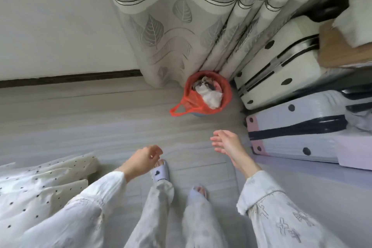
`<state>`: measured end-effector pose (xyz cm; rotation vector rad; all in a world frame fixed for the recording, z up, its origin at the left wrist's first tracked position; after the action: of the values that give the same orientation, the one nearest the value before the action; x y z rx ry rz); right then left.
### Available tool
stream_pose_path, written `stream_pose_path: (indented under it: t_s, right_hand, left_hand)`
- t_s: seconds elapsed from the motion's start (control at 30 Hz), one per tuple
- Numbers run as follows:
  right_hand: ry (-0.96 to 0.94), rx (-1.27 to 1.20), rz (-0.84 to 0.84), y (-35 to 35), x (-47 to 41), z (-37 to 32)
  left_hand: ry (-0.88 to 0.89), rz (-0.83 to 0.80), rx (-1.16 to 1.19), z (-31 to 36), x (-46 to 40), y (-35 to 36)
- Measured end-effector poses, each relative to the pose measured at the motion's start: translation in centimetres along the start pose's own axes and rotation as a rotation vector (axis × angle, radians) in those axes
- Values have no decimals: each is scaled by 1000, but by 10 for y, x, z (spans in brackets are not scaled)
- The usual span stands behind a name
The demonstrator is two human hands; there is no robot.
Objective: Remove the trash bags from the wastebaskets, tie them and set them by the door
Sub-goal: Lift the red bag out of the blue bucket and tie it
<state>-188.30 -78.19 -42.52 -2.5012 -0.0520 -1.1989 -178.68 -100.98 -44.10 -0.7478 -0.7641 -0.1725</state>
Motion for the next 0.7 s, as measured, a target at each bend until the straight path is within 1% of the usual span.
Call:
stream_pose_path:
  t_s: [0.07,0.13,0.2,0.23,0.27,0.33,0.37,0.4,0.47,0.53,0.6,0.7]
  right_hand:
    - [-3,100,31,7,-40,2]
    - [-70,298,49,11,-86,9]
    - [-136,535,57,11,-128,15]
    - [-170,626,50,13,-149,18]
    - [-208,713,34,13,-172,23]
    - [-281,894,-8,15,-220,34]
    - [-316,979,-41,17,-243,40]
    - [-351,1048,-75,18,-265,47]
    - [-443,1153,-121,22,-306,61]
    - [-532,1239,-153,26,-339,74]
    - [-602,1273,-169,33,-368,89]
    - [-664,1220,-134,42,-396,110]
  left_hand:
    - [9,-85,-67,-2,-25,11]
    - [-11,-75,-67,-3,-57,26]
    - [-52,-52,1,0,-92,44]
    - [-100,-43,95,3,-111,53]
    - [-192,-33,268,4,-130,63]
    - [-422,-10,692,6,-170,82]
    - [-526,19,854,4,-190,91]
    - [-610,44,983,1,-210,101]
    - [-716,73,1217,-7,-248,120]
    - [-780,100,1364,-16,-281,139]
    - [-816,125,1420,-26,-314,153]
    - [-844,107,1500,-41,-359,166]
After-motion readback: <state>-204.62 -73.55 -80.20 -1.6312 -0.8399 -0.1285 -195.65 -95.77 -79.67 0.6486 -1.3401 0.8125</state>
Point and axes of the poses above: each hand's wrist, its own x-axis away from the middle knuckle, its own y-axis out of the palm, z = x × y, the point moved 1 cm from there along -x, towards the middle knuckle, and after that the axes turned 6 degrees about z, right-handed, at the moved point
